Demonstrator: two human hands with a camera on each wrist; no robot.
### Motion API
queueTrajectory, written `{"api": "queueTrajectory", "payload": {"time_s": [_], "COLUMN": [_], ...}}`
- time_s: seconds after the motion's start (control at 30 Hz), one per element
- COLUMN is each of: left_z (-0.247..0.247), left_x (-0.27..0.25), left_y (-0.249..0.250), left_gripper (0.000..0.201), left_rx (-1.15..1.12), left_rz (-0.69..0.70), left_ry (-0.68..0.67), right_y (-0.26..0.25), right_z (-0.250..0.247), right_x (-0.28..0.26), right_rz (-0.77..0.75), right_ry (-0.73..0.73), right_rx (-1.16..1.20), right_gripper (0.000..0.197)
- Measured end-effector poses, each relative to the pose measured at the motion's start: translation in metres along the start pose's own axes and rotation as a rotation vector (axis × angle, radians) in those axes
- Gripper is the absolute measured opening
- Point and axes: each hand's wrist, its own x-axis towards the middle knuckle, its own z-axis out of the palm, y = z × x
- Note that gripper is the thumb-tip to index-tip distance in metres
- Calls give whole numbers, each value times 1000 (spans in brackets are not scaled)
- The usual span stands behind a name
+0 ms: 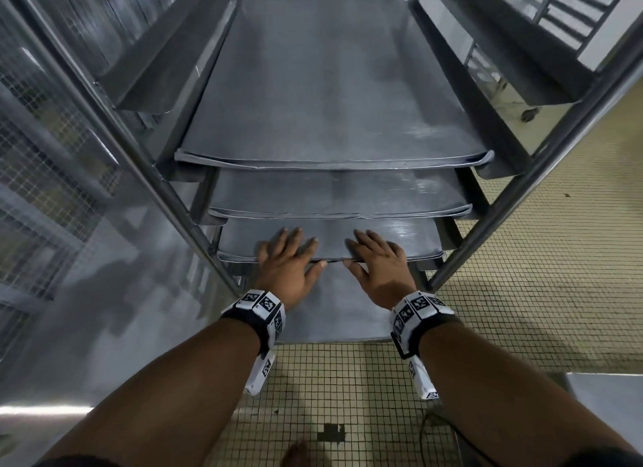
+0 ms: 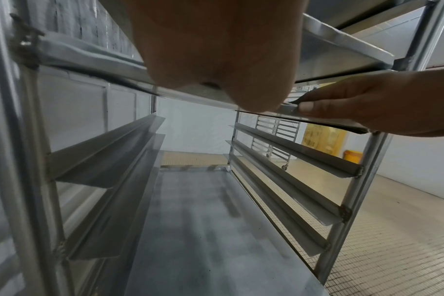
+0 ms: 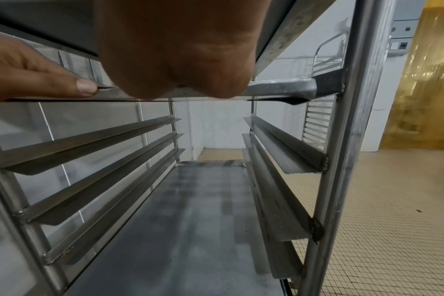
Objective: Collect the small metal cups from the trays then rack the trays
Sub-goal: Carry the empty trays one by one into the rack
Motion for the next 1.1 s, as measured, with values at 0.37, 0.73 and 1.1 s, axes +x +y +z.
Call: {"api": "queueTrajectory", "payload": {"time_s": [0.37, 0.73, 1.1], "left_z": [2, -61, -316], "left_x": [-22, -109, -49], "left_y": [16, -93, -53], "left_gripper": [72, 90, 90], "left_rx": [9, -303, -763], "left_rz": [-45, -526, -444], "left_ry": [-72, 127, 886], "right_y": [-6, 94, 36], "right_z": [-7, -114, -346], "right_x": [-25, -124, -37], "right_rz": [60, 564, 221], "right_ry": [-9, 213, 881], "right_rx": [6, 133, 368], "right_gripper": [53, 71, 49]}}
